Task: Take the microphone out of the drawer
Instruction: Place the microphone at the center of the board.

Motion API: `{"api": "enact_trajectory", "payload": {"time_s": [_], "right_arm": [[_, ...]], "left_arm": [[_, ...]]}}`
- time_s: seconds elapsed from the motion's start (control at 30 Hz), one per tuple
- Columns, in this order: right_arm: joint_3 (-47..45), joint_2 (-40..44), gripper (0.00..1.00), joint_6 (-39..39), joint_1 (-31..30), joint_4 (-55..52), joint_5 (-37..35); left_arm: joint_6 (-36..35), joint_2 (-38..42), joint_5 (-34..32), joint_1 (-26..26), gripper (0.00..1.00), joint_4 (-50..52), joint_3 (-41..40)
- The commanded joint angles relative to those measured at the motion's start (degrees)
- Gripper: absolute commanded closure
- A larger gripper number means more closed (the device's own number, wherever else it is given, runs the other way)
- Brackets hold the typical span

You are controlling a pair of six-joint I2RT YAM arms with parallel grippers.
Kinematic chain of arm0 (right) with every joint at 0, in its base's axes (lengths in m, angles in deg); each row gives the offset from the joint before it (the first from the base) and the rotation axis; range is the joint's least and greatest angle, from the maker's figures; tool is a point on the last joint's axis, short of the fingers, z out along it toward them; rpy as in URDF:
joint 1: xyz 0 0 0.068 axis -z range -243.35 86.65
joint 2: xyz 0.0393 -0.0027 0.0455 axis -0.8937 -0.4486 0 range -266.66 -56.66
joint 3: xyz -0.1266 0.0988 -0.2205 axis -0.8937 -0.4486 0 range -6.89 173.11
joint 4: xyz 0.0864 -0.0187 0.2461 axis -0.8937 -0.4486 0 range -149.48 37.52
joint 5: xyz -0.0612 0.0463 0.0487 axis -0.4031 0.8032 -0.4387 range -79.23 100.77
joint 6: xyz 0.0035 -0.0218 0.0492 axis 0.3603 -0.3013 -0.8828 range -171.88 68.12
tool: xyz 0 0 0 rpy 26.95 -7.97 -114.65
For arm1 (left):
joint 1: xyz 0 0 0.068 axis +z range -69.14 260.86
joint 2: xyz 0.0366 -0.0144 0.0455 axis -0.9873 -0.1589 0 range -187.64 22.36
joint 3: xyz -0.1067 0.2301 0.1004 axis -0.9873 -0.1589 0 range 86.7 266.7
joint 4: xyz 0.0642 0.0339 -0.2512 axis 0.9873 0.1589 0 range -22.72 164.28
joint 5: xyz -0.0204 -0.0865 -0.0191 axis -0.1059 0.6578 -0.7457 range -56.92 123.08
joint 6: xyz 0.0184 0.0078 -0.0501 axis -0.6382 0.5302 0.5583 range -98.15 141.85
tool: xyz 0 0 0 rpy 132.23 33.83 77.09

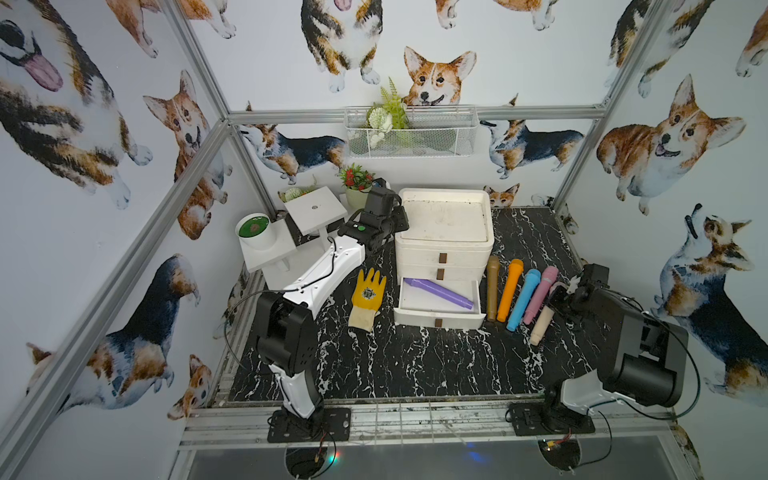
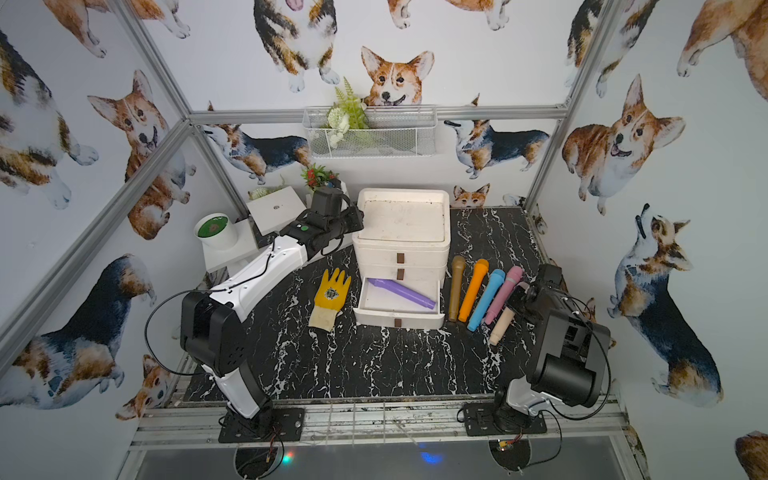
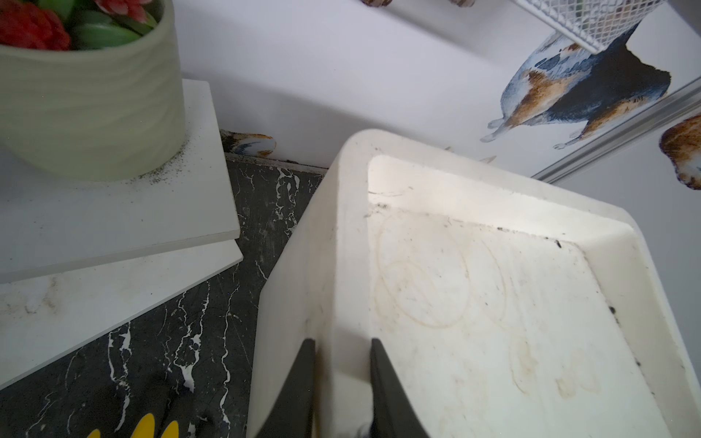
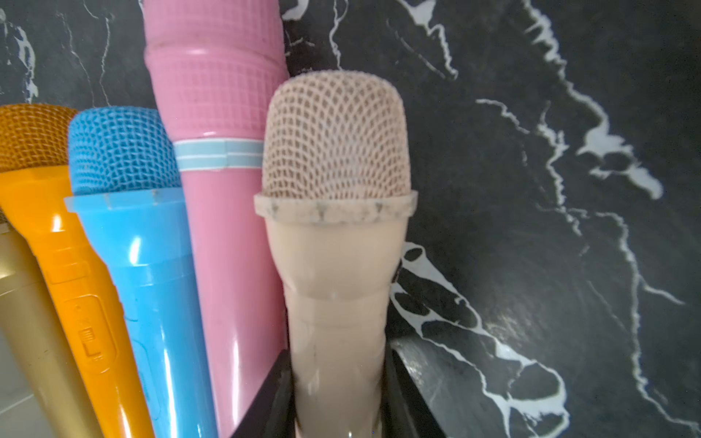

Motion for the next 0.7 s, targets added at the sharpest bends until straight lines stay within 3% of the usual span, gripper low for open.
{"api": "enact_trajectory", "payload": {"time_s": [0.0,0.63,0.67], "right_arm": [[-0.86,0.0,0.59,-0.7,-0.07,-2.1,-0.47],[-0.88,1.16,0.38,-0.81,-0.07,-1.65,1.72],[-0.8,1.46,0.33,-0.83,-0.07,-1.78,1.73]], "left_arm": [[2.96,-0.49,2.75,0.06,0.86,17.9,-1.24],[2.88,-0.6,2.57,0.15,0.85,18.69,-0.19],[2.94,-0.6,2.58,0.15,0.85,18.78,-0.08]]}}
